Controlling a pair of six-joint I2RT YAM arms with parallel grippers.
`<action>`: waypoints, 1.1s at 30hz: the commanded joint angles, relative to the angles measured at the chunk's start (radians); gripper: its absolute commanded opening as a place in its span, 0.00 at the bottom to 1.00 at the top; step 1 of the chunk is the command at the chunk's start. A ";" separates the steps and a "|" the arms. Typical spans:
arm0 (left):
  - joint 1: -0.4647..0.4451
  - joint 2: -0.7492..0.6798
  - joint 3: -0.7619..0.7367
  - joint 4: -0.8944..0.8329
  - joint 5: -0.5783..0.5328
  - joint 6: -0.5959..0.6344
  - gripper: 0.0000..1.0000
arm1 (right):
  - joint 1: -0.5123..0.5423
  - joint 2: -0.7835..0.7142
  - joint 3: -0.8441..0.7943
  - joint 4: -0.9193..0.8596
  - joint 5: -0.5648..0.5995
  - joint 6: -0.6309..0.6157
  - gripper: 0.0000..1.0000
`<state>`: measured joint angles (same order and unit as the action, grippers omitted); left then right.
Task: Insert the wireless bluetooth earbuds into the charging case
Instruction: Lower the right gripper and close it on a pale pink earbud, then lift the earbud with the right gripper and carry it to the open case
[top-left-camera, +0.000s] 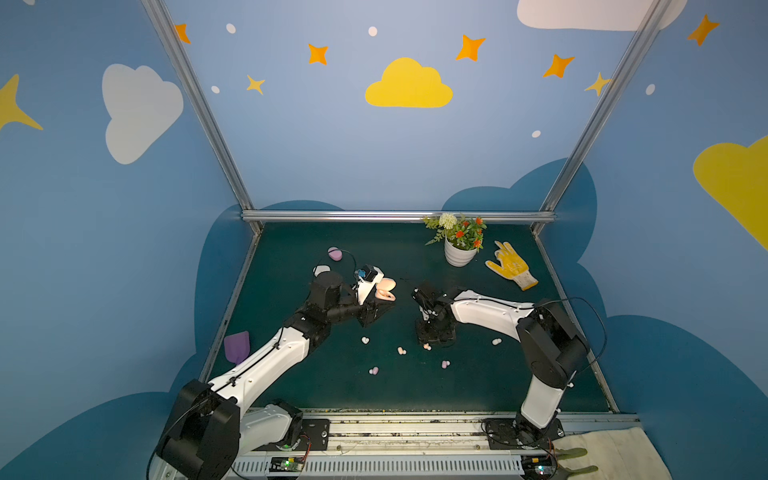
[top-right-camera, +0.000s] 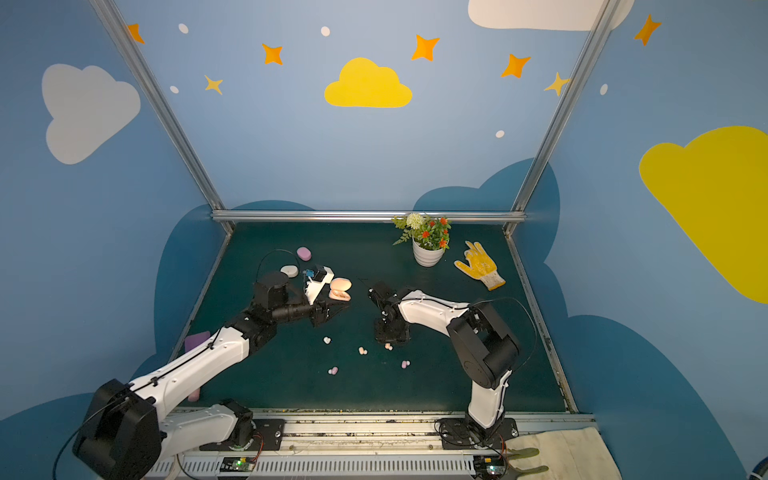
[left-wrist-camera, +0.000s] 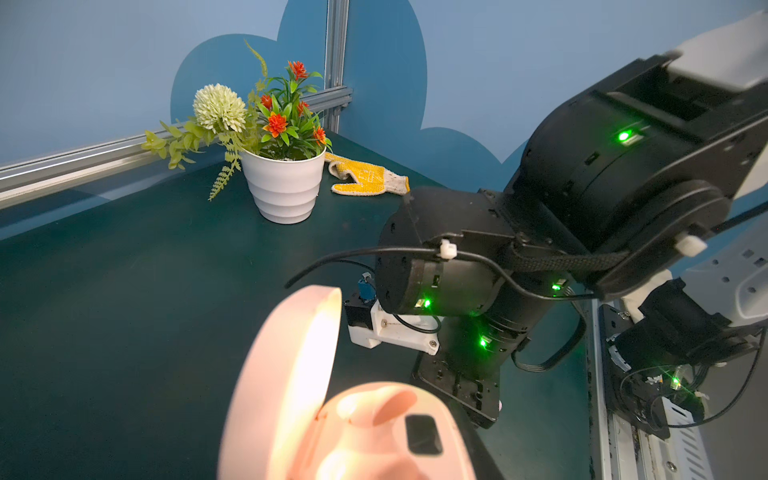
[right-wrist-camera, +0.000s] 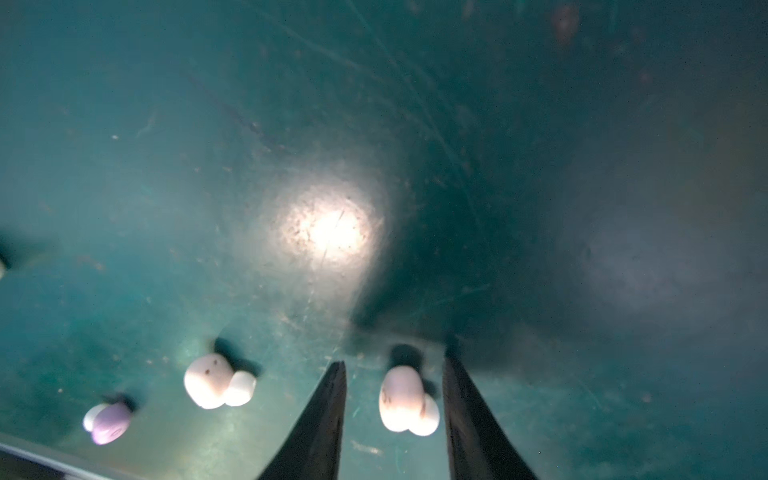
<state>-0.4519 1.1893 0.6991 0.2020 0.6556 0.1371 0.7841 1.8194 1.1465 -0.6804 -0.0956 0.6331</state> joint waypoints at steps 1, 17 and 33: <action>0.002 -0.020 0.004 0.010 -0.005 -0.002 0.04 | 0.009 0.026 0.025 -0.041 0.016 0.007 0.36; 0.002 -0.014 0.006 0.011 -0.006 -0.004 0.04 | 0.017 0.043 0.027 -0.074 0.005 -0.003 0.24; 0.003 -0.013 -0.002 0.022 0.010 0.003 0.04 | -0.008 -0.063 0.016 -0.064 -0.019 -0.013 0.13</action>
<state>-0.4519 1.1889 0.6991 0.2020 0.6456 0.1375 0.7856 1.8221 1.1664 -0.7219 -0.0956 0.6277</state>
